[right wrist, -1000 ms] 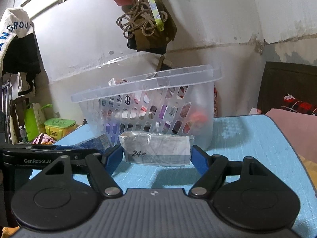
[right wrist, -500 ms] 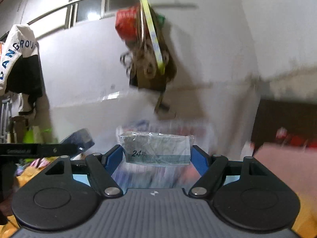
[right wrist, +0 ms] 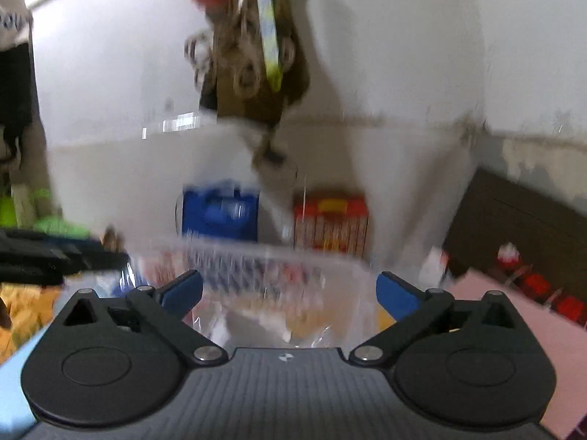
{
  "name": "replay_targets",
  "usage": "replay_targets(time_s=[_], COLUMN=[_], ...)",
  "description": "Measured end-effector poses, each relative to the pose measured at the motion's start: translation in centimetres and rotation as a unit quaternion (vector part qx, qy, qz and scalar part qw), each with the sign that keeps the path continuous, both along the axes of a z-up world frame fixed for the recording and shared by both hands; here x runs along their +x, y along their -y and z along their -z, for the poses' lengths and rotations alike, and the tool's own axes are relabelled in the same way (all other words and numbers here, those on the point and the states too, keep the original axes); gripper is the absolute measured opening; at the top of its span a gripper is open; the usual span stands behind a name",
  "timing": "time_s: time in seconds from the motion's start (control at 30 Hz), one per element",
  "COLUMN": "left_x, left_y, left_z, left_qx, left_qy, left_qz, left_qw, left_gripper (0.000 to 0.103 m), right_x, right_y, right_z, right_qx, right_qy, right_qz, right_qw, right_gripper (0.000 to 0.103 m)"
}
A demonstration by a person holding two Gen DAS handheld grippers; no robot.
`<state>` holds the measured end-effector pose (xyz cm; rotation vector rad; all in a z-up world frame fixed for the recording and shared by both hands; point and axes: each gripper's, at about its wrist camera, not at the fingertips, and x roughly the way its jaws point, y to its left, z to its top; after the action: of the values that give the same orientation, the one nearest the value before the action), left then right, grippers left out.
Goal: Organize objects
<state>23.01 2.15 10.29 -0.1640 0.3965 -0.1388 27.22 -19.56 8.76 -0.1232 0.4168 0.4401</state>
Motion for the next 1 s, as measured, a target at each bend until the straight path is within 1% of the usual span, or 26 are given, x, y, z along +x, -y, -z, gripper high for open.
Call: replay_targets(time_s=[0.03,0.07,0.1,0.13,0.2,0.23,0.3,0.37,0.43,0.5,0.53,0.63,0.67,0.8,0.93,1.0], left_x=[-1.0,-1.8,-2.7,-3.4,-4.6,-5.1,-6.1,-6.6,-7.0,-7.0,-6.9,-7.0,-7.1,-6.7,-6.5,-6.5], left_y=[-0.3,-0.4,-0.5,-0.6,-0.7,-0.8,-1.0,-1.2,-1.2,-0.9,-0.7,-0.5,-0.3,0.1,0.2,0.2], left_z=[0.0,0.0,0.0,0.1,0.5,0.7,1.2,1.5,1.7,1.8,1.8,1.4,1.1,0.4,0.0,-0.1], left_qx=[-0.008,-0.014,-0.017,-0.019,-0.015,-0.011,-0.007,0.0,0.008,0.033,0.04,0.046,0.048,0.057,0.048,0.042], left_qy=[0.014,0.024,0.032,0.038,0.045,0.049,0.065,0.064,0.057,0.054,0.049,0.038,0.038,0.015,0.006,-0.001], left_qz=[0.006,0.008,0.008,0.006,0.008,0.004,-0.004,-0.002,-0.012,-0.012,-0.01,0.001,0.002,-0.006,-0.009,-0.014], left_qw=[0.9999,0.9996,0.9993,0.9991,0.9988,0.9987,0.9979,0.998,0.9983,0.9979,0.9979,0.9982,0.9981,0.9982,0.9988,0.999], left_gripper=[0.077,0.084,0.087,0.088,0.092,0.094,0.103,0.103,0.103,0.103,0.103,0.103,0.103,0.103,0.103,0.103], right_x=[-0.2,-1.1,-1.6,-2.2,-3.2,-3.4,-4.0,-5.3,-6.6,-7.7,-8.1,-7.9,-7.9,-8.1,-7.6,-7.7], right_y=[0.1,0.7,1.3,2.0,3.3,3.5,3.4,2.9,2.3,1.9,1.9,1.9,2.1,2.8,3.1,3.1], right_z=[0.3,0.5,0.5,0.5,0.5,0.6,0.7,0.9,1.2,1.6,1.6,1.0,0.8,0.2,-0.3,-0.3], right_qx=[-0.002,0.004,0.018,0.04,0.089,0.094,0.076,0.043,0.02,0.012,0.018,0.033,0.035,0.041,0.056,0.062], right_qy=[-0.005,0.007,0.015,0.015,0.009,0.002,-0.002,0.017,0.045,0.061,0.058,0.004,-0.004,-0.011,-0.033,-0.036], right_qz=[-0.006,-0.007,-0.004,-0.003,-0.02,-0.024,-0.017,0.01,0.038,0.052,0.053,0.06,0.063,0.071,0.067,0.07], right_qw=[1.0,1.0,1.0,0.999,0.996,0.995,0.997,0.999,0.998,0.997,0.997,0.998,0.997,0.997,0.996,0.995], right_gripper=[0.103,0.103,0.103,0.103,0.103,0.103,0.103,0.103,0.103,0.103,0.103,0.103,0.103,0.103,0.103,0.103])
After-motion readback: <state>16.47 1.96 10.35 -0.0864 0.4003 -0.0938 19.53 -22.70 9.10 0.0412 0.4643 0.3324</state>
